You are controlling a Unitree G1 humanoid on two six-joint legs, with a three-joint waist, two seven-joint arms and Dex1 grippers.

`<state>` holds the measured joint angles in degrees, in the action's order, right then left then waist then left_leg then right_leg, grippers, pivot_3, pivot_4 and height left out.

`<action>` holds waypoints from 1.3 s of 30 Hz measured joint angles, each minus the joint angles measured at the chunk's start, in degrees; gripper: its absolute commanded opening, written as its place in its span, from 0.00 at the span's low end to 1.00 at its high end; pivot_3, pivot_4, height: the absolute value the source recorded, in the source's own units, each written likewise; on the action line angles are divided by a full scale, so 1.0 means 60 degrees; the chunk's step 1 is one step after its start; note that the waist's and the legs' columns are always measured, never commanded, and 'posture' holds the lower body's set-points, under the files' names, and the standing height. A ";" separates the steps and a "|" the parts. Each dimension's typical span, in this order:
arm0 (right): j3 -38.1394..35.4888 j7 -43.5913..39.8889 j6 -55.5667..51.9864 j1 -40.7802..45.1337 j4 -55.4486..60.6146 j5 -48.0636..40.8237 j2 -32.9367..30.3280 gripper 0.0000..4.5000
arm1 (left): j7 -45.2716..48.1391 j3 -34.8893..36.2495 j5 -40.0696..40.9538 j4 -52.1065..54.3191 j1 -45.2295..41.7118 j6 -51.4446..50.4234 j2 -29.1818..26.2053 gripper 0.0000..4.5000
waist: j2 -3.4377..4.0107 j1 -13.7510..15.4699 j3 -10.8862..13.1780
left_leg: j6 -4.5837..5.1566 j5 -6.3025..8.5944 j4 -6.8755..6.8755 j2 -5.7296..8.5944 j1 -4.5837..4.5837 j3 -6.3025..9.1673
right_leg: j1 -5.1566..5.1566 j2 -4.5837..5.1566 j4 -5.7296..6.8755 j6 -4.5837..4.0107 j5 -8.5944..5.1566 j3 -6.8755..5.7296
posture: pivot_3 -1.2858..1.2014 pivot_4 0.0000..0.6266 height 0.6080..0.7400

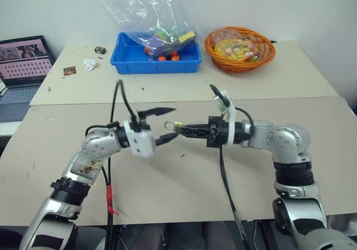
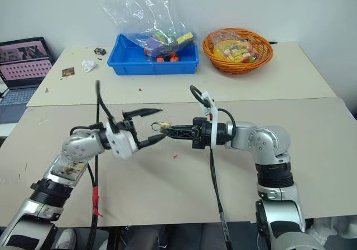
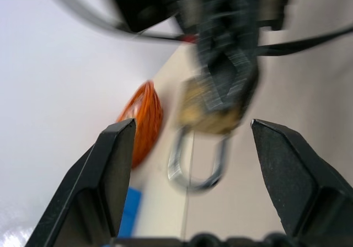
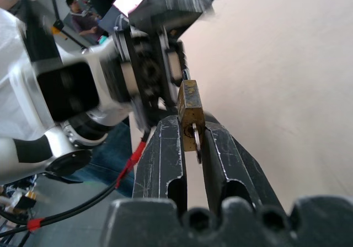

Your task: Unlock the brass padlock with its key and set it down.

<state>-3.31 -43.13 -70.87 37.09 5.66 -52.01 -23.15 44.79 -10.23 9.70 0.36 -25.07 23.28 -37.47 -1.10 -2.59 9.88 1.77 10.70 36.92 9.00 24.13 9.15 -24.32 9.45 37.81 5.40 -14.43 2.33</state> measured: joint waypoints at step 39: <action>0.0042 0.0355 0.0773 -0.0759 0.0659 0.0474 -0.0379 0.04 | -0.0284 0.1899 0.7743 0.2433 -0.1309 -1.3254 0.0354 0.01 | -0.0004 0.0043 -0.0001 | -0.0006 -0.0003 0.0006 -0.0017 -0.0017 -0.0012 | 0.0011 -0.0012 0.0011 -0.0005 0.0003 0.0010 | 0.52 0.24 1.00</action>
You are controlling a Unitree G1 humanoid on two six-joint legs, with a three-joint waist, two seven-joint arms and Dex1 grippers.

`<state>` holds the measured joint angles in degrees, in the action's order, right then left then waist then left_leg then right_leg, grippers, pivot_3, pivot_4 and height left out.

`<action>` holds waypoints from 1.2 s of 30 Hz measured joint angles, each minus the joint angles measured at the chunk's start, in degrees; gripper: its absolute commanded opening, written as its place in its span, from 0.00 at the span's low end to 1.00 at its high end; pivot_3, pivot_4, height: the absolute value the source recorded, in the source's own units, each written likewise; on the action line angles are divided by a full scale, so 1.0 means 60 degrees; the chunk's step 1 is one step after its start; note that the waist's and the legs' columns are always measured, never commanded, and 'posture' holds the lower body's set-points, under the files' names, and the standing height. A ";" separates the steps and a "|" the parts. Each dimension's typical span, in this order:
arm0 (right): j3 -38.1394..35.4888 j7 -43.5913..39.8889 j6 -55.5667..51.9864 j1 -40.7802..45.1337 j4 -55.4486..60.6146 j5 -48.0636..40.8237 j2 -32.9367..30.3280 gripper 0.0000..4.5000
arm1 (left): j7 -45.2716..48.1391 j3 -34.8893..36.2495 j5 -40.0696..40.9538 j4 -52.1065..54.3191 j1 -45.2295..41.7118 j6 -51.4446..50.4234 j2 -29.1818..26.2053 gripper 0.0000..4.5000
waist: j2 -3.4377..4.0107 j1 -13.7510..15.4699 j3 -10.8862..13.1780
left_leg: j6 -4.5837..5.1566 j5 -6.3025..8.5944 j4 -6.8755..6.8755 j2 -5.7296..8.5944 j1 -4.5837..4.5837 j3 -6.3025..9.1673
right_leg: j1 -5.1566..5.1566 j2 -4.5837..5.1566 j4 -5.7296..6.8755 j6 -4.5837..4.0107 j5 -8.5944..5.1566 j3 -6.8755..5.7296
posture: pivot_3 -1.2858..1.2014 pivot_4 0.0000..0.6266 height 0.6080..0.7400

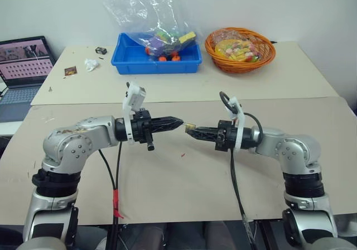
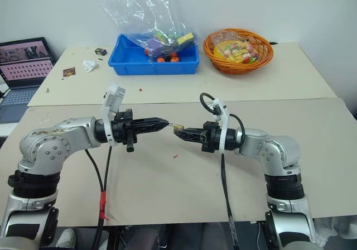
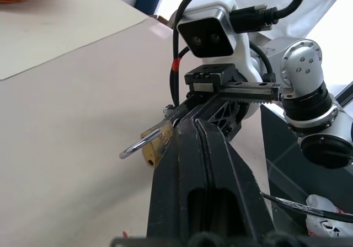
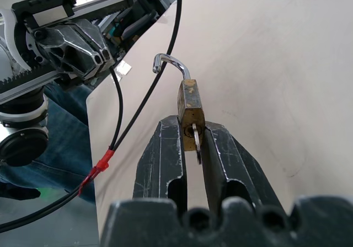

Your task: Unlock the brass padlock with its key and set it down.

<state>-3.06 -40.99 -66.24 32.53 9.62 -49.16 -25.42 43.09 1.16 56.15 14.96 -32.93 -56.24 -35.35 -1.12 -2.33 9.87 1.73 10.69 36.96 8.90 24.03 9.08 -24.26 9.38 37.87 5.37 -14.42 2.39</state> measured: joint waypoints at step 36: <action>0.0468 -0.0263 -0.0110 -0.0720 0.1217 -0.0642 -0.0515 0.04 | -0.0062 0.0001 -0.0339 -0.0003 0.0050 -0.0056 0.0225 0.01 | -0.0001 0.0038 0.0000 | 0.0001 0.0001 -0.0001 0.0001 0.0002 -0.0002 | 0.0002 0.0002 -0.0013 -0.0001 0.0001 0.0000 | 0.52 0.24 1.00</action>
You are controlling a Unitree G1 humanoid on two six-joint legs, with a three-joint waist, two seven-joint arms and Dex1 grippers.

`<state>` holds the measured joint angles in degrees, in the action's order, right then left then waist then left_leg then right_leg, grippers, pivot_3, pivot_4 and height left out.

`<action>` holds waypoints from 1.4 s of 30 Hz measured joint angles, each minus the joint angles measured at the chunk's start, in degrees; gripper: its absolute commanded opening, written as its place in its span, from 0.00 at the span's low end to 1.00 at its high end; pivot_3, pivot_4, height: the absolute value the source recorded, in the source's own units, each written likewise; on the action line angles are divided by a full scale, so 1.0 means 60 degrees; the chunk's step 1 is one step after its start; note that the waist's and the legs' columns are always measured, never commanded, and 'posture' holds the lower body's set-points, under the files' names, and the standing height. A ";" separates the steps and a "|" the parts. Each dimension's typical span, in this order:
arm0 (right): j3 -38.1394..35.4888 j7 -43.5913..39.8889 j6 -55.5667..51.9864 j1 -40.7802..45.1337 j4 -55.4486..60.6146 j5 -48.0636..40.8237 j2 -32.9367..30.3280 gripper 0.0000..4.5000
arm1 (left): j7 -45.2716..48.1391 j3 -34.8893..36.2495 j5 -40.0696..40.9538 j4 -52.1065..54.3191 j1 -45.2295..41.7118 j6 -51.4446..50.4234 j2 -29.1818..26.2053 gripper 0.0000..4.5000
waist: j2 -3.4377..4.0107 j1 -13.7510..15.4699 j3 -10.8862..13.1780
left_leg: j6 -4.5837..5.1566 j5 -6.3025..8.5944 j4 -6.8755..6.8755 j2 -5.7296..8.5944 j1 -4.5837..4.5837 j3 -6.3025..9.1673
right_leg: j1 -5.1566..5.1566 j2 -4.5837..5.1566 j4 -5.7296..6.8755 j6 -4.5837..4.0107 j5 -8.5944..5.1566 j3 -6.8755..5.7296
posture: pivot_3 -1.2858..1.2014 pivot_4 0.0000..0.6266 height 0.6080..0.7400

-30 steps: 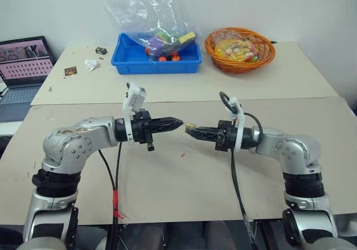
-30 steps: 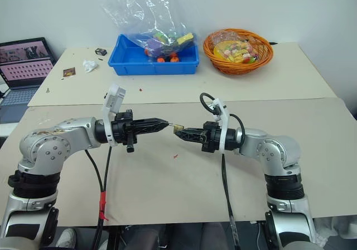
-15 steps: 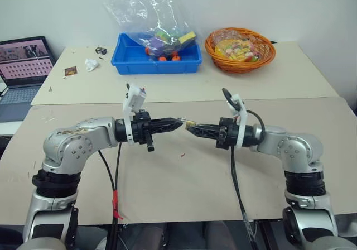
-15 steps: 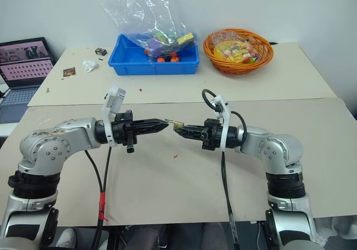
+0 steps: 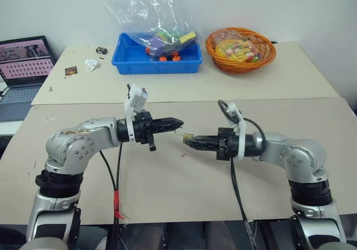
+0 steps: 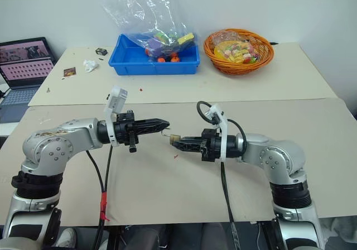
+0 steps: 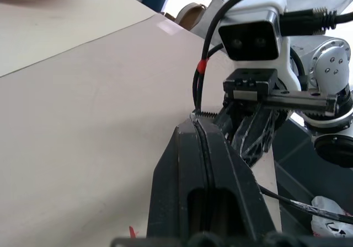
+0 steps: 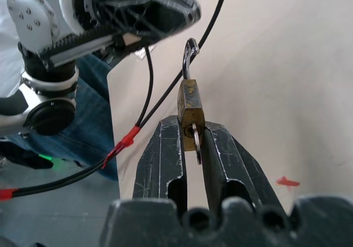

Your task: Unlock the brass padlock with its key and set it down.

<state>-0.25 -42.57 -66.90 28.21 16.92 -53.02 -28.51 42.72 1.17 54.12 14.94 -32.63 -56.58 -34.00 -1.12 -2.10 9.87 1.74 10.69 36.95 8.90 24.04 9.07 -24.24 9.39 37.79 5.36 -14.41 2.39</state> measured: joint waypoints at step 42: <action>0.1142 -0.1781 -0.1803 0.0784 -0.4431 0.1241 0.0032 0.98 | 0.2910 -0.1068 -0.2076 0.1901 0.2017 0.2085 -0.2351 0.00 | -0.0076 0.0096 -0.0068 | -0.0038 0.0045 -0.0019 -0.0221 -0.0152 -0.0079 | 0.0164 -0.0188 -0.0172 -0.0105 0.0108 -0.0013 | 0.52 0.24 1.00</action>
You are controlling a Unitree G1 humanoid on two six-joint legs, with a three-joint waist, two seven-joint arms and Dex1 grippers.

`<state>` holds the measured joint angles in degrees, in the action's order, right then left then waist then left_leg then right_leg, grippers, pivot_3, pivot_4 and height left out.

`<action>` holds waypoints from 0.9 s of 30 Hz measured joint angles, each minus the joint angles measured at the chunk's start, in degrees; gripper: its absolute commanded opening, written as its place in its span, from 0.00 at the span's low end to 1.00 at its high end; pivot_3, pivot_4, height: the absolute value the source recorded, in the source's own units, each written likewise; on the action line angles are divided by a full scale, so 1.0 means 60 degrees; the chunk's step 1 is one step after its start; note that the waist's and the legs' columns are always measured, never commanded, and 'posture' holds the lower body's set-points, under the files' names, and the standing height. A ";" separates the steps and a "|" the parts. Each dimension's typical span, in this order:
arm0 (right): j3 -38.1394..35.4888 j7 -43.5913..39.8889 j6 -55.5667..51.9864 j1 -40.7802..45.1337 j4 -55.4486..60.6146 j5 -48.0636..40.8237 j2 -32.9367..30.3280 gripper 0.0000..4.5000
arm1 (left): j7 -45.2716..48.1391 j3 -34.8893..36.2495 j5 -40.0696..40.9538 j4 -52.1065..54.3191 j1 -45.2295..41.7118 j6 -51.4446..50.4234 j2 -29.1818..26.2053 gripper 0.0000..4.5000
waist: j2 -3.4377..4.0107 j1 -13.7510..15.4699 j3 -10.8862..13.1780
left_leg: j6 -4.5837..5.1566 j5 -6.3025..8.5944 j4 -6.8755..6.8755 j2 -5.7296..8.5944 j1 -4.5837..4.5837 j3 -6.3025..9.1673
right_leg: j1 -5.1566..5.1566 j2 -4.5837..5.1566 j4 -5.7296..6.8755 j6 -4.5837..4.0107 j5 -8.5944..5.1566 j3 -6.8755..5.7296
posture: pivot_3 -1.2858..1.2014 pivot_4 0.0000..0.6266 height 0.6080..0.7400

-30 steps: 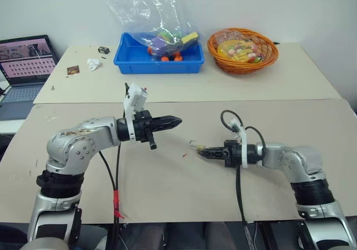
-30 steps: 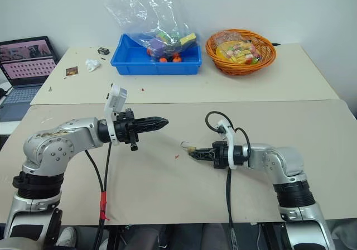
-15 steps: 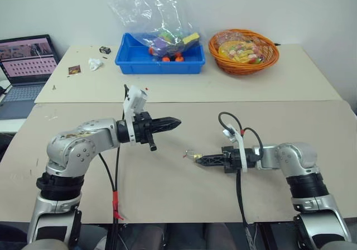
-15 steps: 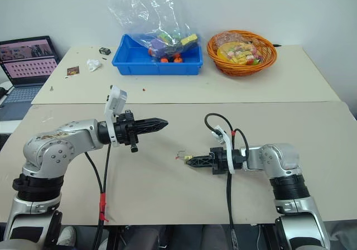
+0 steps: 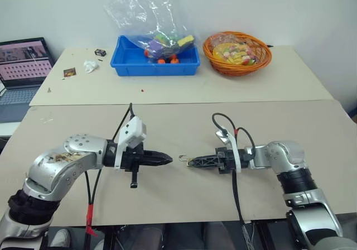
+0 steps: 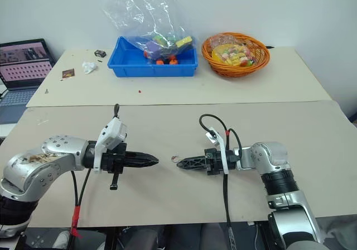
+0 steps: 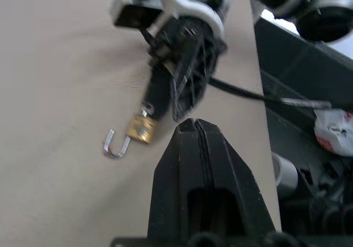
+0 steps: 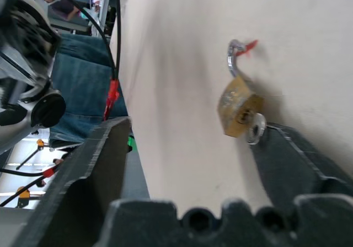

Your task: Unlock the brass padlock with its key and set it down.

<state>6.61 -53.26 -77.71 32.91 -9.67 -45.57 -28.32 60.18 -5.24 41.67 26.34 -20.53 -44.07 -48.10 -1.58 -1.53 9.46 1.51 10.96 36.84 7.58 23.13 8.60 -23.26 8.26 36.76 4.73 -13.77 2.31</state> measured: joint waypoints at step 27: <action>-0.1057 -0.1984 0.3609 -0.2239 0.3909 0.0632 -0.3325 0.98 | 0.0275 0.0005 -0.0680 -0.0075 0.0218 0.0890 0.0211 0.00 | 0.0011 0.0151 0.0008 | -0.0039 0.0027 -0.0011 -0.0076 0.0083 -0.0060 | -0.0121 -0.0067 -0.0002 -0.0023 0.0008 0.0030 | 0.52 0.24 1.00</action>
<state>0.26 -65.16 -56.06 19.48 13.79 -41.78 -48.27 61.83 -5.21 37.59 25.90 -19.22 -38.73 -46.83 -1.51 -0.62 9.51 1.27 11.13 36.77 7.13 23.63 8.24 -23.99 7.86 36.75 4.59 -13.72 2.49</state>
